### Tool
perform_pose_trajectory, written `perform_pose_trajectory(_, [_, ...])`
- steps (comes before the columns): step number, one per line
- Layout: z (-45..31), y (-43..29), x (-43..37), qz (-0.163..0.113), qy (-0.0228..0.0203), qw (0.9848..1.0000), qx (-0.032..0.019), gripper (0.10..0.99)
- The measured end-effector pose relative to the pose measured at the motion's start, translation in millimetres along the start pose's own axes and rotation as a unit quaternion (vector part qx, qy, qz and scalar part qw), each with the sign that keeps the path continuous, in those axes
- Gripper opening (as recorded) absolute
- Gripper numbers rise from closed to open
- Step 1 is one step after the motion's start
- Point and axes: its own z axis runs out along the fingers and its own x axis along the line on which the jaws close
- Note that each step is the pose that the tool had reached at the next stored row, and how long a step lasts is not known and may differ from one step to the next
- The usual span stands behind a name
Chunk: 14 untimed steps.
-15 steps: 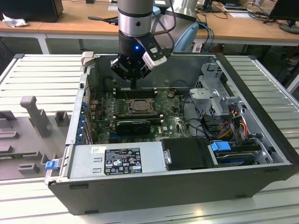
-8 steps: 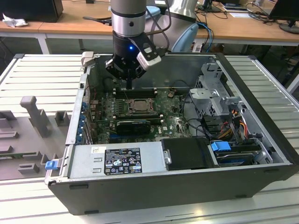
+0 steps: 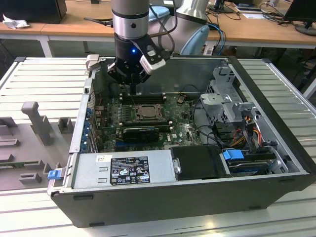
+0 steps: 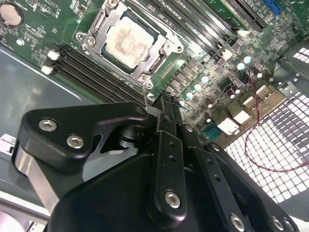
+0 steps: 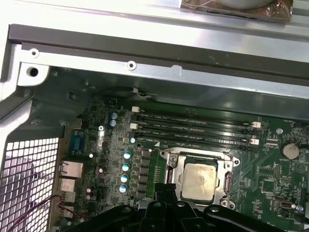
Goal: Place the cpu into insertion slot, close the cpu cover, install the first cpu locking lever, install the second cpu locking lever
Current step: 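Install the first cpu locking lever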
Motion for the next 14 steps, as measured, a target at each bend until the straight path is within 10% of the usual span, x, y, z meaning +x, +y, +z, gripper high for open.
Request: perform_pose_trajectory(14, [9.6, 2.5, 20.3, 0.0, -0.0001, 1.0, 0.0, 0.106])
